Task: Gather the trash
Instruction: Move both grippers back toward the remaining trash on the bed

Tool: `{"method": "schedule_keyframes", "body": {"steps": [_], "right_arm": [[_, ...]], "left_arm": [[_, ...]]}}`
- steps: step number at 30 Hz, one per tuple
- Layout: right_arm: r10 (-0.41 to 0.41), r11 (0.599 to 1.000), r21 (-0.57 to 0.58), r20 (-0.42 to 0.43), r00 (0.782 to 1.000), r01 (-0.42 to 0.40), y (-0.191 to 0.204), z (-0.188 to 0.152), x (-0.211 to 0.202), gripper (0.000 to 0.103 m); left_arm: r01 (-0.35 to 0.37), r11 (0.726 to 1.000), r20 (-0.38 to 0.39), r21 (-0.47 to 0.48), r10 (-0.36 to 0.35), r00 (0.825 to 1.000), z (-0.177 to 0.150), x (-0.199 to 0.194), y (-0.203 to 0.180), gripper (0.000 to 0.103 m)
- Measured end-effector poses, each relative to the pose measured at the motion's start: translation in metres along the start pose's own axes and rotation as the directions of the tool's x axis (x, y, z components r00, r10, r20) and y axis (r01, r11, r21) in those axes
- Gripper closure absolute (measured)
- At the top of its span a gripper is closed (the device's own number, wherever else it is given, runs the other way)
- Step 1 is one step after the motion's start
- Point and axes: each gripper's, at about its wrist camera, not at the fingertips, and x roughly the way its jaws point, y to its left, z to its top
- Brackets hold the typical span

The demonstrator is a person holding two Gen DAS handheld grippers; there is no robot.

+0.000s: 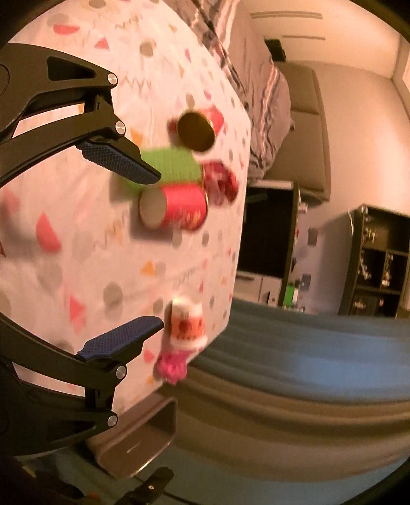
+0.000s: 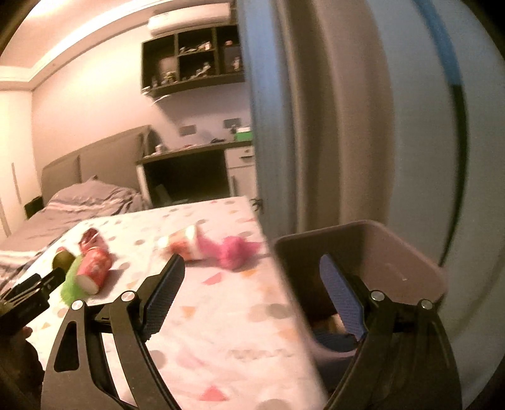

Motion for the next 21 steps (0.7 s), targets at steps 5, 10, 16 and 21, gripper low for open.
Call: {"method": "schedule_keyframes", "body": {"steps": [5,10,16,21], "right_arm": [[0.065,0.997,-0.046,-0.03,0.997,-0.066,0.04,-0.005,0.009,0.018],[0.11,0.989,-0.09,-0.055,0.992,-0.114,0.075,-0.01,0.021,0.018],[0.082,0.992,-0.094,-0.06,0.995,-0.087,0.079,-0.005,0.046,0.019],[0.013,1.0,-0.026,-0.112,0.994,-0.016,0.045,0.004,0.089,0.029]], "left_arm": [[-0.058,0.998,-0.002,-0.038,0.058,0.998,0.002,-0.003,0.036,0.019],[-0.089,0.993,-0.009,-0.073,0.088,0.996,0.005,-0.004,0.062,0.019],[-0.081,0.994,-0.015,-0.077,0.08,0.997,0.008,-0.002,0.07,0.019],[-0.04,0.996,-0.01,-0.084,0.039,0.999,0.013,0.002,0.061,0.019]]}}
